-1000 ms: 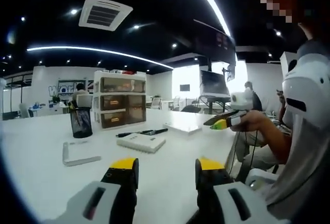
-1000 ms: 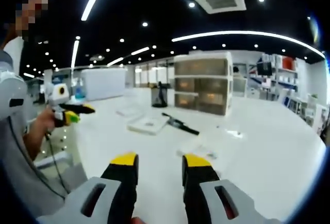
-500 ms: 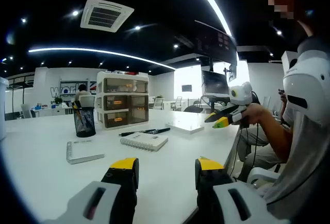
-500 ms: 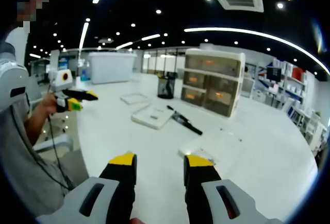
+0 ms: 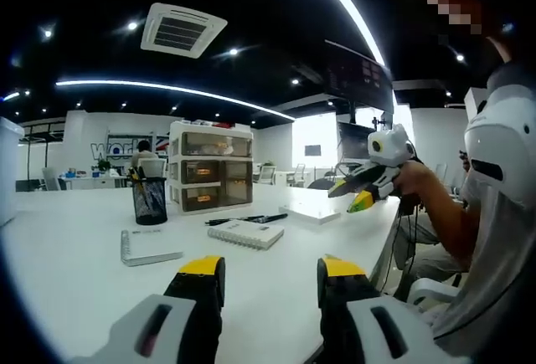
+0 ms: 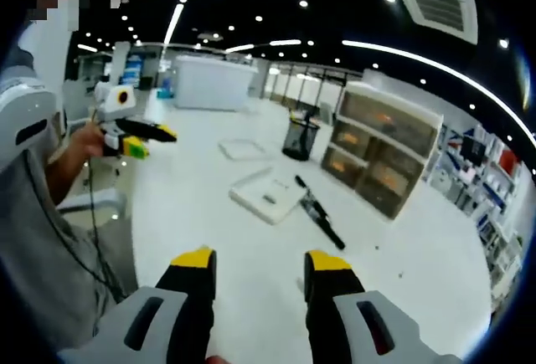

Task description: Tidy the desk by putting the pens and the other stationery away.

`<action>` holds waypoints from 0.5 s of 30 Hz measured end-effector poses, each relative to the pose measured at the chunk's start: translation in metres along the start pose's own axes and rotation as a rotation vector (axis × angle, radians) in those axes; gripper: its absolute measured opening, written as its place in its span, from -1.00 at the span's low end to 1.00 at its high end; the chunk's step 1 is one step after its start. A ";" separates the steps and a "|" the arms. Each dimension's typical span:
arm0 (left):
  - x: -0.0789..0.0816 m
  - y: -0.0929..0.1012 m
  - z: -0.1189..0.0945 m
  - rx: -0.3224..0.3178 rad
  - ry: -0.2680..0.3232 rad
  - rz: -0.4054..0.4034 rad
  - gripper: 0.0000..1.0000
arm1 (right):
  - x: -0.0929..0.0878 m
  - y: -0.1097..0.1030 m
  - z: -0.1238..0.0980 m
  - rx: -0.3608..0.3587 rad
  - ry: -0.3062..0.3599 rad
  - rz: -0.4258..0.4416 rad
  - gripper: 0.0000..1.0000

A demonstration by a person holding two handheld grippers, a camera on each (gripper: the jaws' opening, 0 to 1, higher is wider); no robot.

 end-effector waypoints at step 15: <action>-0.006 -0.011 -0.012 0.051 0.005 -0.012 -0.14 | 0.038 0.014 0.028 0.038 -0.076 -0.125 0.01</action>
Point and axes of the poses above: the point that each gripper's makers call its tool centre point, and the gripper's own axes: z roughly forward along the fingers, y roughly to its right, x roughly out of its top, the point moved 8 cm from there along -z, roughly backward along the fingers, and after that the axes turned 2 degrees about -x, right-handed, at the moved point
